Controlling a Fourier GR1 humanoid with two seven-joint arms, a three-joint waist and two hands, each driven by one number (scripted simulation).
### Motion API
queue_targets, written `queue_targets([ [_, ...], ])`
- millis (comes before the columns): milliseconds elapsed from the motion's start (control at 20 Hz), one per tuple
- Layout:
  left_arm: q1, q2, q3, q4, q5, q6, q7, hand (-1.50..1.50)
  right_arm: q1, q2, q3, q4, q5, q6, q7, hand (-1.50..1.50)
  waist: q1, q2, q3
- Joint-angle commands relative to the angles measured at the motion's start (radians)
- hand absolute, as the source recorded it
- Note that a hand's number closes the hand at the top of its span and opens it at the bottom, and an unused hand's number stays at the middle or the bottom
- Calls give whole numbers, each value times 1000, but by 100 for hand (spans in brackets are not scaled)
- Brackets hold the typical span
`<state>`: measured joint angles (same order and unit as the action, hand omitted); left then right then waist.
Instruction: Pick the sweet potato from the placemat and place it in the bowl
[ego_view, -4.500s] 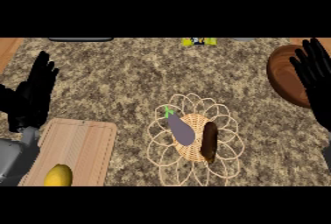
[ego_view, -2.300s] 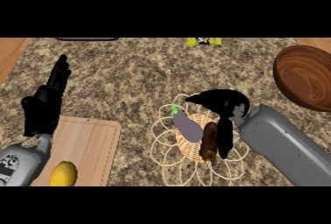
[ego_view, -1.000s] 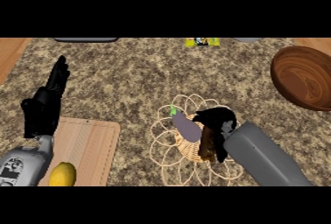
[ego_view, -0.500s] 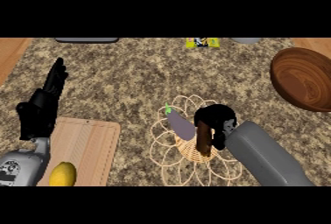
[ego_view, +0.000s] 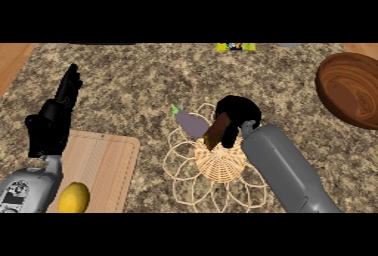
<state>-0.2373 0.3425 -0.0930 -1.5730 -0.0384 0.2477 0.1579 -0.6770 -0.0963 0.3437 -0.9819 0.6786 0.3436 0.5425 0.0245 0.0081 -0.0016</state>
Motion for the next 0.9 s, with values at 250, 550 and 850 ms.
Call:
queue_targets([
  [250,-47,-6,-25,-20,-3,-26,28,0,-249,95,-145,130,29,-531,269,150,56,9,3],
  [550,-31,-20,-18,7,-19,-8,10,0,-334,96,-121,136,122,-877,332,150,28,2,1],
  [850,-1,1,32,14,-4,-16,-13,0,-444,95,-120,224,320,-943,579,150,-9,-8,0],
])
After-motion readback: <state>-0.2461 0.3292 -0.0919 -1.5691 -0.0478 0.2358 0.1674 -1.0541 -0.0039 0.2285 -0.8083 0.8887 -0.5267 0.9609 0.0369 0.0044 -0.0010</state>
